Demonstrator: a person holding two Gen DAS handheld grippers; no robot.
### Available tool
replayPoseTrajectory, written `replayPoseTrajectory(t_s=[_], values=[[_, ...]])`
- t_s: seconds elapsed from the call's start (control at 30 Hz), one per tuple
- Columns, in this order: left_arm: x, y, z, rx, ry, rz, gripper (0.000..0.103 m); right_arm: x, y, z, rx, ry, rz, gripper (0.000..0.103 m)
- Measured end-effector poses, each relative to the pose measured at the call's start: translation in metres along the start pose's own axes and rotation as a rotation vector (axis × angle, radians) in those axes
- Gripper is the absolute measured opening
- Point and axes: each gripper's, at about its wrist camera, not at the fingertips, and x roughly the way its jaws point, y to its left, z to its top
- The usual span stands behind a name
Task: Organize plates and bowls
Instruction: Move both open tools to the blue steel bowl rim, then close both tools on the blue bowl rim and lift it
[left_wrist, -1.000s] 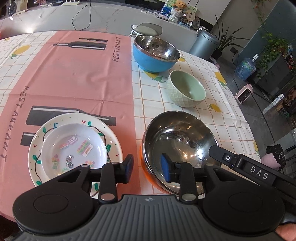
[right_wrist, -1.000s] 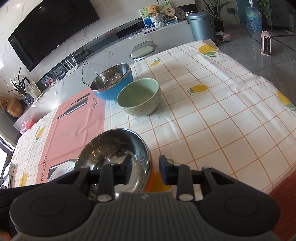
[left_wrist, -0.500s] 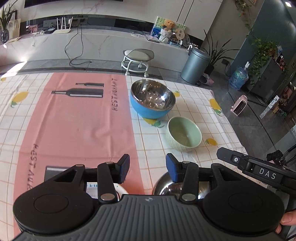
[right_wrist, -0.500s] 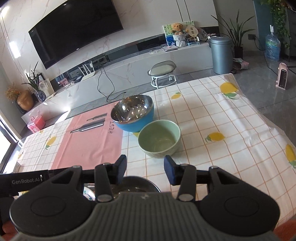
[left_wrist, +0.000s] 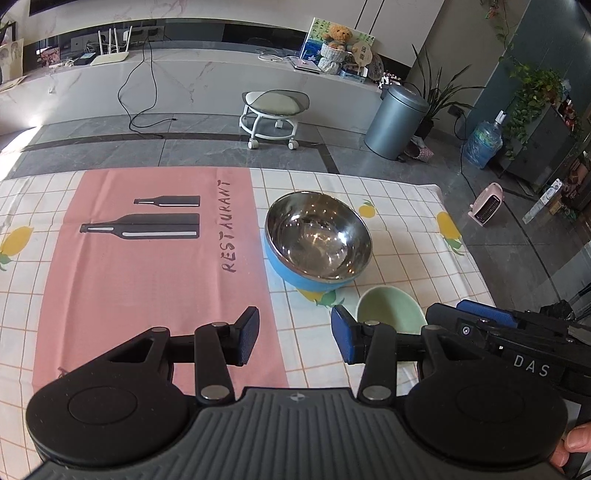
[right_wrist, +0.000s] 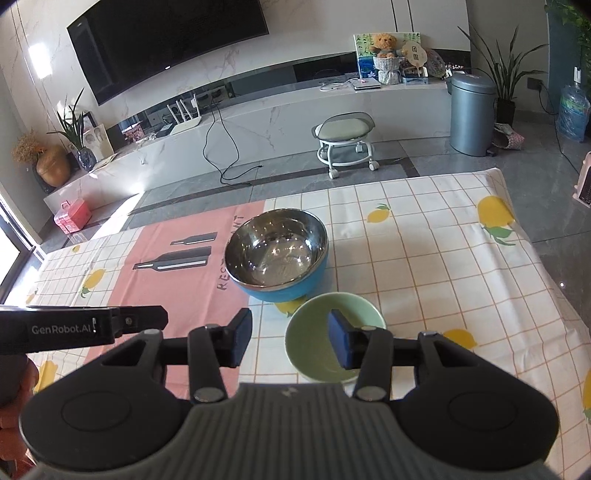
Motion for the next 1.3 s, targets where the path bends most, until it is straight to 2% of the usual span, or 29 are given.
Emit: replayPoseTrajectory(t_s=[0.17,0.4,0.8,0.87,0.9,0.97,1.03,1.3], values=[[0.024,0.013,0.02,-0.054,-0.001,-0.013,0.051,0.03,-0.003,0.022,-0.011,0.025,-0.025,0.045],[0.063,0.031,0.036,-0.124,0.02,-0.019,0.05,0.08,-0.019,0.046,0.048,0.086,-0.045,0.045],[0.112,0.043,0.045,-0.164,0.067,0.01,0.049,0.14,-0.036,0.053,0.161,0.16,-0.06,0.034],[0.117,0.045,0.045,-0.165,0.069,0.004,0.044,0.146,-0.038,0.053,0.177,0.162,-0.044,0.025],[0.118,0.045,0.045,-0.167,0.069,-0.003,0.04,0.148,-0.039,0.052,0.186,0.164,-0.036,0.024],[0.12,0.044,0.045,-0.17,0.066,-0.027,0.03,0.151,-0.039,0.052,0.198,0.163,-0.027,0.02],[0.119,0.041,0.046,-0.157,0.064,-0.042,0.016,0.152,-0.039,0.053,0.199,0.159,-0.017,0.015],[0.107,0.033,0.047,-0.129,0.062,-0.012,0.014,0.147,-0.034,0.05,0.212,0.148,-0.021,0.013]])
